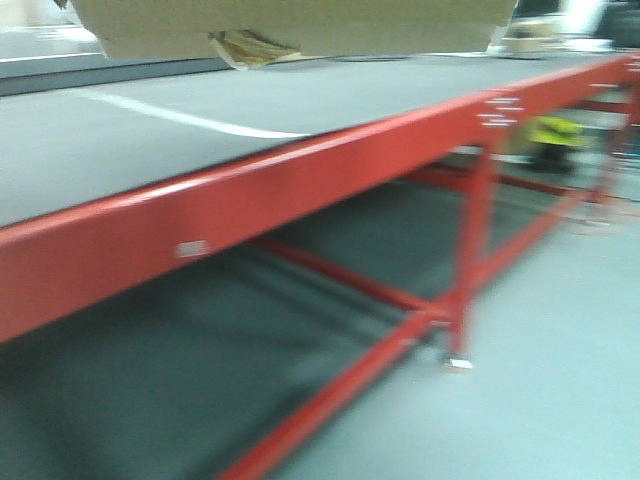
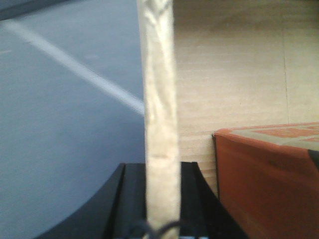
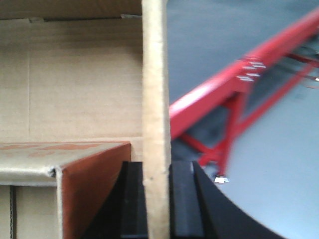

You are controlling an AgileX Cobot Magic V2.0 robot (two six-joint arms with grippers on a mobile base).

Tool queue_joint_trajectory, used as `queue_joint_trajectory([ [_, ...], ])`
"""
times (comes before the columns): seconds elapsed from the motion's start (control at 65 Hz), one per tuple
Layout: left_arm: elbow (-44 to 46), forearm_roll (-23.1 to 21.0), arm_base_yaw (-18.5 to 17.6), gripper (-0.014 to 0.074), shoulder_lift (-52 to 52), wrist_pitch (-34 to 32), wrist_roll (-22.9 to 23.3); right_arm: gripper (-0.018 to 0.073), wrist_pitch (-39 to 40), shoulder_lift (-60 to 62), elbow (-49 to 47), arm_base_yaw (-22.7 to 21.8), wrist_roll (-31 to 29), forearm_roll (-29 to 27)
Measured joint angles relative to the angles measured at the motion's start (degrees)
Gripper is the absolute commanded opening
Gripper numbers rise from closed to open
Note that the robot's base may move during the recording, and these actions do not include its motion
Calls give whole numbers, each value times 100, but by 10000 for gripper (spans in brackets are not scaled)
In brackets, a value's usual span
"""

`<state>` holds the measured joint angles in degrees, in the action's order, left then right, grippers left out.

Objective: Stack two boxes on right shelf middle
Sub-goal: 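Back away from the red table holding the boxes raised, then drive and turn toward the steel shelf with blue bins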

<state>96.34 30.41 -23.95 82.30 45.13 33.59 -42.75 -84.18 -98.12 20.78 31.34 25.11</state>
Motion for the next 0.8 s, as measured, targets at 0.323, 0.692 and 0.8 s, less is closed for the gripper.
queue_joint_trajectory([
  [0.323,0,0,0,-111,0,0,0,-153,0,0,0,0,0,11],
  [0.692,0,0,0,-111,0,0,0,-153,0,0,0,0,0,11],
  [0.8,0,0,0,-111,0,0,0,-153,0,0,0,0,0,11],
])
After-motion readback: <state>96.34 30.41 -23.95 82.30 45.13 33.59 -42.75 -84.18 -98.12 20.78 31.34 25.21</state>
